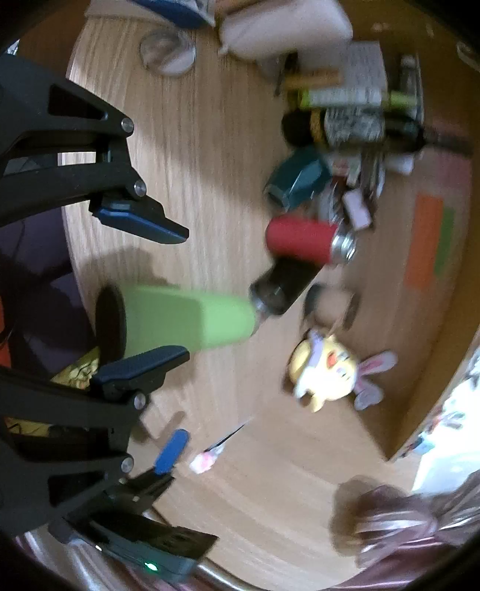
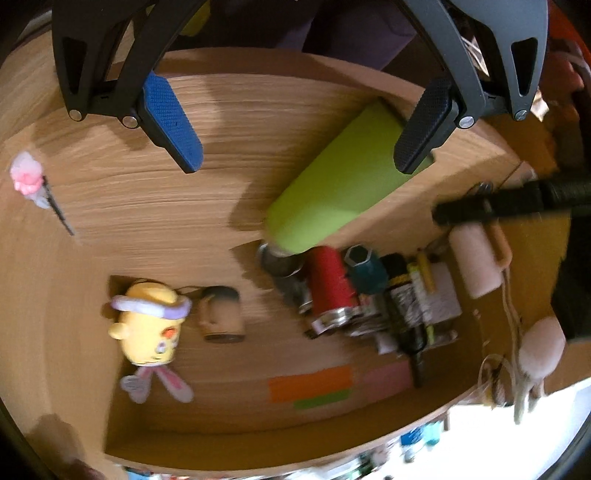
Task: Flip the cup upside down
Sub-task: 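Close the left gripper on the green tumbler body and lift it, then rotate the held tumbler upright with the left gripper, black lid up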
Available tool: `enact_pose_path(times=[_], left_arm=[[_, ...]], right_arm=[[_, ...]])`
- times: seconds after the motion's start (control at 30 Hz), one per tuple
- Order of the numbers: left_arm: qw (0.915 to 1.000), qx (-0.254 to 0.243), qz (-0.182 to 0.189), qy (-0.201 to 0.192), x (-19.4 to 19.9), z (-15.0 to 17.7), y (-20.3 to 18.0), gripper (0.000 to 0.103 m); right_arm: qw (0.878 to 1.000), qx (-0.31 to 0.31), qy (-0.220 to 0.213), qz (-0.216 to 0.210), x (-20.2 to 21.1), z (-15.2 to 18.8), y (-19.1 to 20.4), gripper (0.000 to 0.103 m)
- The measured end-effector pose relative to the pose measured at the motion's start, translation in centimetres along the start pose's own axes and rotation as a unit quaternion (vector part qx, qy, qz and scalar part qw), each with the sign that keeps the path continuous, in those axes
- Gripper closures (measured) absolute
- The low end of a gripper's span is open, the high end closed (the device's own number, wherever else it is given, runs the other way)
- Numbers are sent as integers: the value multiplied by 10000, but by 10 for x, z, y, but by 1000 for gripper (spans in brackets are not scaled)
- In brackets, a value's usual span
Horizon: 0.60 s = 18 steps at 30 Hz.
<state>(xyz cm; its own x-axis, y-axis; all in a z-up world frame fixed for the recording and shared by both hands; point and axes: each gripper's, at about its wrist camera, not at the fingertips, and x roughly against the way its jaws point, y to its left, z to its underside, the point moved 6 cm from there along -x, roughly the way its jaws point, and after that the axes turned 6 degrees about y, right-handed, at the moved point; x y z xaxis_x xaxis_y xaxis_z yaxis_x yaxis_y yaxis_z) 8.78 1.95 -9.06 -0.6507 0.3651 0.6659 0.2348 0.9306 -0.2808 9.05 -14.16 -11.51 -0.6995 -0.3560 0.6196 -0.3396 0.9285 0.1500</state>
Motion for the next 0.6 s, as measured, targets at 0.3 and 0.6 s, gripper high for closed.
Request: enact_pose_path(times=[0.3, 0.6], left_arm=[[9984, 175, -522, 114, -6, 16, 63, 46], [9990, 181, -321, 246, -19, 21, 70, 46]], right_arm=[[9981, 512, 341, 65, -52, 12, 60, 0], [9965, 669, 221, 448, -64, 23, 60, 15]])
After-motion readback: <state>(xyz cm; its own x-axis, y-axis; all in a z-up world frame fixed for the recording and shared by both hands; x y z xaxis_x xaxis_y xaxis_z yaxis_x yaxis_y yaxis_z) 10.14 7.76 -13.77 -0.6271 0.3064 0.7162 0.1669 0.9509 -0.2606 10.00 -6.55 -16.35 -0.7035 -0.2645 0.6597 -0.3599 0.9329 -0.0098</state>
